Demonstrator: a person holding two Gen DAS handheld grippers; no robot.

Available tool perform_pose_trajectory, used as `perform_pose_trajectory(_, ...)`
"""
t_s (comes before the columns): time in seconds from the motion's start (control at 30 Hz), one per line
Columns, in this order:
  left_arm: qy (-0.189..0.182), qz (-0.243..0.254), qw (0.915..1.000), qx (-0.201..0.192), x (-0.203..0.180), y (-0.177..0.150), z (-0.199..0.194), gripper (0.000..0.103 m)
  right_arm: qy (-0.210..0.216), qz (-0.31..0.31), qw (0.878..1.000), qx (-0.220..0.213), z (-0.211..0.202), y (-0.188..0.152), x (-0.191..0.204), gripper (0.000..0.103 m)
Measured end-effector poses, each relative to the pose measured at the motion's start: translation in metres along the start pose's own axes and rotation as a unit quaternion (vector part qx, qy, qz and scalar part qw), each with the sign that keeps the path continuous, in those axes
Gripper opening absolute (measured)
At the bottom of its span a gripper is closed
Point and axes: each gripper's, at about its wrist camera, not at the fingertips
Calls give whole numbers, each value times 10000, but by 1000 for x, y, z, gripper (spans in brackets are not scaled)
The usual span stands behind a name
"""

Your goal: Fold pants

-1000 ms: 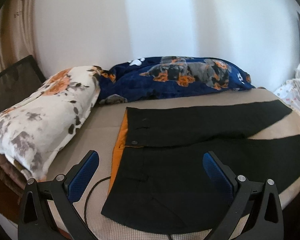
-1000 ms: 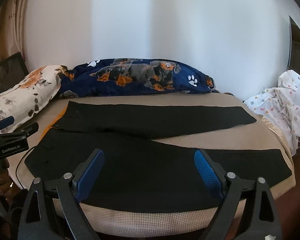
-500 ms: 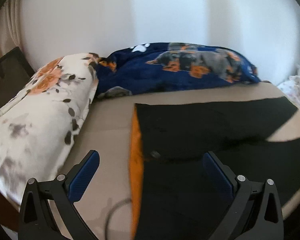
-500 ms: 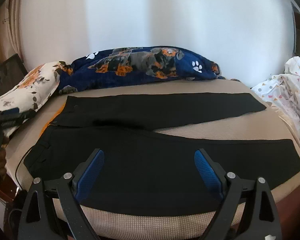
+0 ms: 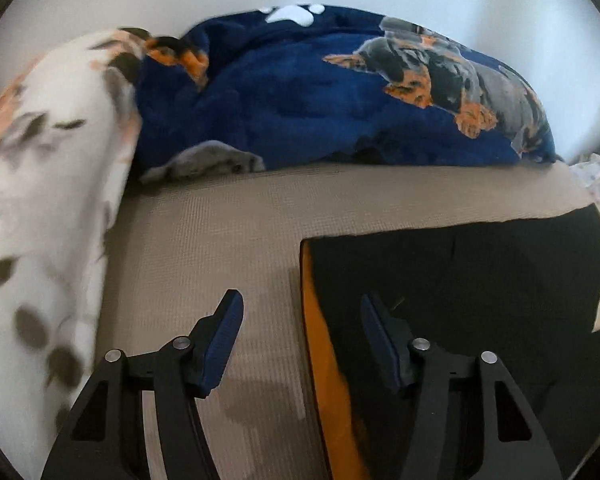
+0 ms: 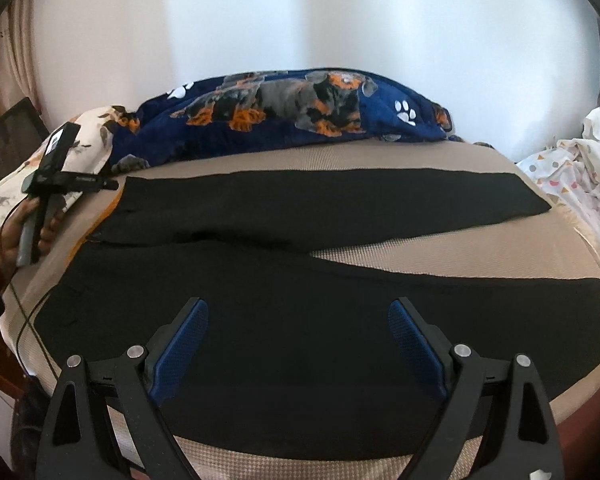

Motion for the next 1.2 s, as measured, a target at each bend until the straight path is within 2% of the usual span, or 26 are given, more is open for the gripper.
perform_pose_trajectory(0.03,-277,-86,9995,146,5,5,10,58,1,19,10000,27,2,0,-1,90)
perform_pose_trajectory(0.07,-323,-167,9991,225,8,8,16,49,13,33,10000,47,4,1,-2,90)
perform_pose_trajectory(0.1,-296,-209,9990,262,13,12,25,44,30,42,10000,44,5,1,-3,90)
perform_pose_trajectory(0.17,-229,-123,9992,299,13,13,34,43,17,58,10000,-19,3,2,-6,90)
perform_pose_trajectory(0.23,-564,-232,9971,461,16,16,44,35,20,73,10000,-54,3,3,-7,90)
perform_pose_trajectory(0.27,-847,-342,9940,597,18,16,50,23,18,82,9999,-63,3,4,-7,90)
perform_pose_trajectory(0.3,-862,-403,9935,627,20,17,52,23,12,89,9999,-71,3,5,-7,90)
perform_pose_trajectory(0.4,-965,-550,9923,553,24,15,50,17,13,90,9999,-43,5,6,-6,90)
perform_pose_trajectory(0.5,-1005,-713,9919,314,27,9,41,10,67,139,9999,20,8,6,-6,90)
perform_pose_trajectory(0.6,-896,-582,9943,-70,15,5,22,8,96,184,9998,80,11,5,-7,90)
perform_pose_trajectory(0.73,-960,-502,9923,-608,-3,-2,-20,8,213,335,9992,91,13,7,-12,90)
perform_pose_trajectory(0.9,-1032,-101,9863,-1286,-36,-35,-93,8,811,897,9926,139,24,19,-31,90)
perform_pose_trajectory(1.03,-1141,145,9785,-1712,-65,-72,-141,8,1450,1589,9764,193,37,35,-54,90)
perform_pose_trajectory(1.2,-1449,-5,9717,-1866,-80,-131,-184,8,2079,2374,9486,254,60,57,-81,90)
Point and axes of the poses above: each gripper's, at about its wrist camera, not at the fingertips, and z roughly the way its jaws point, x to its left, y to its top, and after that the axes turned 3 degrees about -z, right-handed
